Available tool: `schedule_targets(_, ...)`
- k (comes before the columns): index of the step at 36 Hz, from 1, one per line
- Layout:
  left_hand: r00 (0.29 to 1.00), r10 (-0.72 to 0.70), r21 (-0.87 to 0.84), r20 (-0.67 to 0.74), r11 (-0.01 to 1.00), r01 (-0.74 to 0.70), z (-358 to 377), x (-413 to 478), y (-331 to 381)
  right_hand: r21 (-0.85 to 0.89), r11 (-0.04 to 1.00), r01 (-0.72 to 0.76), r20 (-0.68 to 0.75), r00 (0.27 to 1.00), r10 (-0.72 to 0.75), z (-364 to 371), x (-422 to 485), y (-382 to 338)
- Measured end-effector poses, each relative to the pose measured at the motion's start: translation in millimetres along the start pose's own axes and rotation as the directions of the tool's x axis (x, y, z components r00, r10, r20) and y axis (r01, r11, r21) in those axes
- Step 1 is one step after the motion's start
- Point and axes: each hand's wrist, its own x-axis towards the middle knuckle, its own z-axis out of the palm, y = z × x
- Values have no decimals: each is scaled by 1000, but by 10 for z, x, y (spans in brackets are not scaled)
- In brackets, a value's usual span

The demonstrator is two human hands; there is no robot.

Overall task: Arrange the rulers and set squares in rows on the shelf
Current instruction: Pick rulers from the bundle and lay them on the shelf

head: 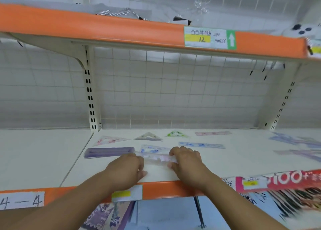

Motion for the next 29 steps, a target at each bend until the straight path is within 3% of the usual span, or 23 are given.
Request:
schedule_targets(9, 1000, 13, 23, 7, 1000, -13, 18, 297, 512, 5, 1000, -30, 10, 1000, 30, -102, -7, 532)
schedule_targets(18, 997, -56, 15, -45, 998, 56, 142, 846, 1283, -141, 987, 81, 86, 994, -69, -381, 158, 1472)
schedule_targets(29, 984, -163, -35, -75, 986, 160, 303, 1445, 2288, 35, 989, 145, 160, 976, -149, -693, 403, 2591)
